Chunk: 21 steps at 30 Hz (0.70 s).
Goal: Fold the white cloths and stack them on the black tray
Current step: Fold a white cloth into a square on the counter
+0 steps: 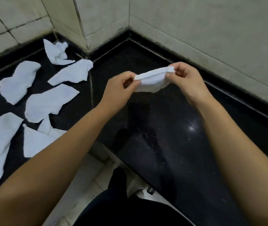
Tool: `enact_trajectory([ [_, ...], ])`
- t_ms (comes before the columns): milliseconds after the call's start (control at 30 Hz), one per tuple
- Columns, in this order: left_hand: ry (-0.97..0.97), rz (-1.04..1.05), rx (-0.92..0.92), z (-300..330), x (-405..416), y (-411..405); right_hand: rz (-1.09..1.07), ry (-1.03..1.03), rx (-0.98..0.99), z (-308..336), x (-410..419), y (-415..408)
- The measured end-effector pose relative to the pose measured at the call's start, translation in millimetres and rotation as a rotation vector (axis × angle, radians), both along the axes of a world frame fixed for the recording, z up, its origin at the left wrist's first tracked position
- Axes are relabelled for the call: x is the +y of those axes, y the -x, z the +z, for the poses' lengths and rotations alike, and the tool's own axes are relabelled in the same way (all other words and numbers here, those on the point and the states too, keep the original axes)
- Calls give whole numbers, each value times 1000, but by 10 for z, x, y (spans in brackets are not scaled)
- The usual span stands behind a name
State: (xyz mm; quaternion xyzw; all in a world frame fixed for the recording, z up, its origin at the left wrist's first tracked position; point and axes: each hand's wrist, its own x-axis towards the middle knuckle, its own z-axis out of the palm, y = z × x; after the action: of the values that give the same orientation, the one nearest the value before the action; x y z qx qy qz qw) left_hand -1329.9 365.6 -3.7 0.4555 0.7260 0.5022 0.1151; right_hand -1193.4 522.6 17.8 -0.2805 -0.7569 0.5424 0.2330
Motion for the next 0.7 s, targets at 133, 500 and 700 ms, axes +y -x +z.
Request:
enact_trajectory([
  [133, 115, -76, -66, -448, -361, -219, 73, 37, -103, -370, -309, -415],
  [500, 576, -261, -229, -1231, -875, -509, 199, 180, -463, -1289, -773, -1019],
  [700, 551, -48, -143, -1142, -286, -163, 19, 157, -454, -1272, -324, -452],
])
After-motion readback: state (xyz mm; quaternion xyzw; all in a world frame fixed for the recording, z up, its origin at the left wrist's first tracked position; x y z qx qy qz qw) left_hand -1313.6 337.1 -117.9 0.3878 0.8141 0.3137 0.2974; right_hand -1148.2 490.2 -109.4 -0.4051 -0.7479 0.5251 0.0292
